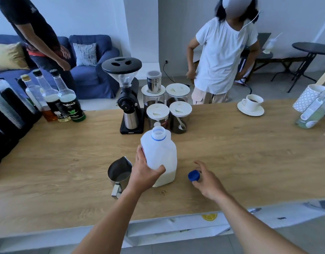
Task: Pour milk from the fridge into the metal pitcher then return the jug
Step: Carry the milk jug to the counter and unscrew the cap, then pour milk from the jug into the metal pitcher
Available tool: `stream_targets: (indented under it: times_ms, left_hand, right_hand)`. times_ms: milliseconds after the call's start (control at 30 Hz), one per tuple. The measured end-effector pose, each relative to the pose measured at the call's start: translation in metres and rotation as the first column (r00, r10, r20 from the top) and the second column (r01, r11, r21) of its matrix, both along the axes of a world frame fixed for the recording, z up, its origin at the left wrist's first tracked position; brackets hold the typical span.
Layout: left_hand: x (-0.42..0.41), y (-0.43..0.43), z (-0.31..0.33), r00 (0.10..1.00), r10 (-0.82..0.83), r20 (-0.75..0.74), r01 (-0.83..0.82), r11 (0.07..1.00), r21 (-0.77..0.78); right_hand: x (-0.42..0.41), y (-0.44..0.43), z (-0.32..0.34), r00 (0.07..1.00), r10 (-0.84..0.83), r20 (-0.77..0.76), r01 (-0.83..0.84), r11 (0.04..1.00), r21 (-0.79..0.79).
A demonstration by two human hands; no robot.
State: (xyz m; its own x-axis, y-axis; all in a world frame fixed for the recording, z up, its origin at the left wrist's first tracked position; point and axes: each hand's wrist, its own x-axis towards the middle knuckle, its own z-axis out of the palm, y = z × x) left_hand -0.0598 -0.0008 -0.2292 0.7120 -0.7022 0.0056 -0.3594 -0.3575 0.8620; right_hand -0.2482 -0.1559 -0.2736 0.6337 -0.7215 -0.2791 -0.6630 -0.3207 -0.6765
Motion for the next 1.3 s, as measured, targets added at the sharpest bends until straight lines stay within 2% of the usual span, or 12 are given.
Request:
stream_targets:
  times_ms: [467, 700, 767, 900, 1067, 1133, 1200, 1300]
  left_hand:
    - [-0.012, -0.004, 0.003, 0.998, 0.045, -0.04, -0.044, 0.999, 0.023]
    - [-0.016, -0.005, 0.002, 0.992, 0.041, -0.115, -0.044, 0.999, -0.027]
    - [-0.016, -0.006, 0.002, 0.991, 0.03, -0.127, -0.034, 0.999, -0.036]
    - [-0.017, -0.01, 0.001, 0.991, 0.035, -0.128, -0.039, 0.999, -0.033]
    - [-0.026, -0.007, 0.002, 0.989, 0.057, -0.137, -0.058, 0.998, -0.003]
    - [-0.032, -0.001, 0.005, 0.996, 0.034, -0.077, -0.035, 0.999, -0.012]
    - [-0.037, 0.011, 0.01, 0.996, 0.064, 0.056, -0.061, 0.997, -0.045]
    - [-0.029, 0.036, 0.015, 0.938, 0.21, 0.274, -0.188, 0.977, -0.105]
  right_hand:
    - [-0.009, 0.01, -0.027, 0.984, -0.04, -0.171, 0.014, 0.988, -0.154]
    - [-0.01, 0.01, -0.026, 0.988, -0.018, -0.155, 0.011, 0.999, -0.046]
    - [-0.01, 0.006, -0.021, 0.996, -0.048, -0.07, 0.046, 0.999, -0.022]
    - [0.009, 0.001, 0.012, 0.947, -0.179, 0.268, 0.182, 0.983, 0.016]
    - [0.047, 0.006, 0.067, 0.84, -0.12, 0.53, 0.12, 0.992, 0.033]
    - [0.056, 0.014, 0.075, 0.808, -0.082, 0.583, 0.086, 0.996, 0.022]
    - [0.064, 0.022, 0.073, 0.793, -0.043, 0.608, 0.043, 0.999, 0.015]
    - [0.071, 0.027, 0.065, 0.792, -0.019, 0.61, 0.01, 1.0, 0.018]
